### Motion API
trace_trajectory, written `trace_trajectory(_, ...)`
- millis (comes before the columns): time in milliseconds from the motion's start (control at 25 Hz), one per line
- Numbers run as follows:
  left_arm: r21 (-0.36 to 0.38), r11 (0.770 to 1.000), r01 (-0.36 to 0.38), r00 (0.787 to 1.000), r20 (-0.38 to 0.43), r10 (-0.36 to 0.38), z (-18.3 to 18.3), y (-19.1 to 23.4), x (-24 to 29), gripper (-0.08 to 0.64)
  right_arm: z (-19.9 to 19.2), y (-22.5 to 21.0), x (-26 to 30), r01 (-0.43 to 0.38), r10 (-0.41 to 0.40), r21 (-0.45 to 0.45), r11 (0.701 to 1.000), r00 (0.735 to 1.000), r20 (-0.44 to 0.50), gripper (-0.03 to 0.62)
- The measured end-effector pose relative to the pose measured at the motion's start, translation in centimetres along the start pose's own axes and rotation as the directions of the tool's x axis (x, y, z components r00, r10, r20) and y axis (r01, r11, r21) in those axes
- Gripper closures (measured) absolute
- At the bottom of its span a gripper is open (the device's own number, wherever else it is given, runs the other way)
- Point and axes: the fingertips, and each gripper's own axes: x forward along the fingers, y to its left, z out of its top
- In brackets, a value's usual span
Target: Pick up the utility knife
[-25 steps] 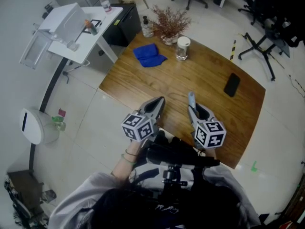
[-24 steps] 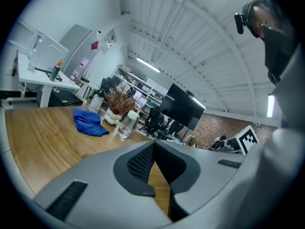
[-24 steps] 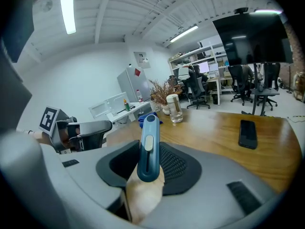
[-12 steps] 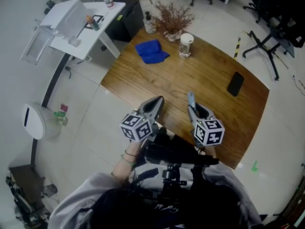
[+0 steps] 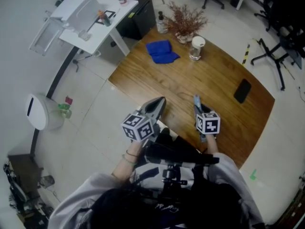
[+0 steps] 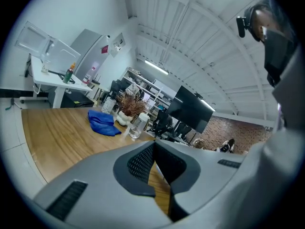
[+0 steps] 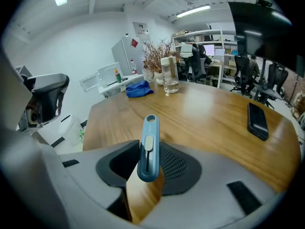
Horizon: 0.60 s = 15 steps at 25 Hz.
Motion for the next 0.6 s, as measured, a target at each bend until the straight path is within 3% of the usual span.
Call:
trace_trajectory(280,-0.004,1.0,-0.017,1.0,0.012,0.017,0.0,0.3,-0.8,0.554,-2.6,-0.7,2.4,0.028,-0.03,-0.021,0.999,0.994,-0.104,0.448)
trace_trajectory(600,-0.016,0.999,-0.03,0.999,0.022,0.031,-0.1,0.6,-1.6,0.554,-3.0,-0.5,2.5,0.017,-0.015,0.022,1.0,0.995,-0.096,0.44)
